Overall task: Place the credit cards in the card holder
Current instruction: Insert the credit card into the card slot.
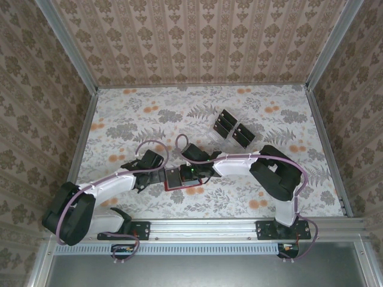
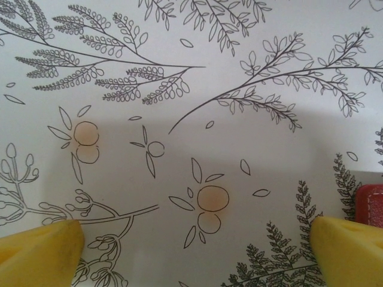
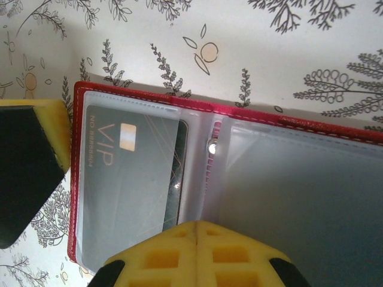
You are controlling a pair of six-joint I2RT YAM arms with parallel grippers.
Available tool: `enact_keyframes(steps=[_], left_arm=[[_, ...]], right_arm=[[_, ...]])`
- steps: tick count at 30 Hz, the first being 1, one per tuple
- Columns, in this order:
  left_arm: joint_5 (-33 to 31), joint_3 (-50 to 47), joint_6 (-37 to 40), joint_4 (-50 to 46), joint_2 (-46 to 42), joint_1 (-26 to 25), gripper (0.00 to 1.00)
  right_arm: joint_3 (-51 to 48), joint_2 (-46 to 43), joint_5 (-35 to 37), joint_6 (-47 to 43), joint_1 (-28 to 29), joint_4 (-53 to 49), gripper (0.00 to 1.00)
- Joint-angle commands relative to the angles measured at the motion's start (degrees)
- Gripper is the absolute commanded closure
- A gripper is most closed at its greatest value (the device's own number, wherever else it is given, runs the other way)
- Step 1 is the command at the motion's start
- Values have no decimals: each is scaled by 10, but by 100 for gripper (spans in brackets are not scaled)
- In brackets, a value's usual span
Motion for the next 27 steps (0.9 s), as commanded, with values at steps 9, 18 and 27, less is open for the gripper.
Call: enact_keyframes(steps=[9, 18, 27], left_arm=[[4, -10, -12, -3, 9, -9, 0], [4, -12, -14, -2, 6, -9, 0], [5, -12, -14, -2, 6, -10, 0]], right_arm=[[20, 10, -14, 6, 9, -8, 100], [7, -16, -1, 8, 10, -11, 100], [-6, -6, -6, 16, 15, -3, 100]])
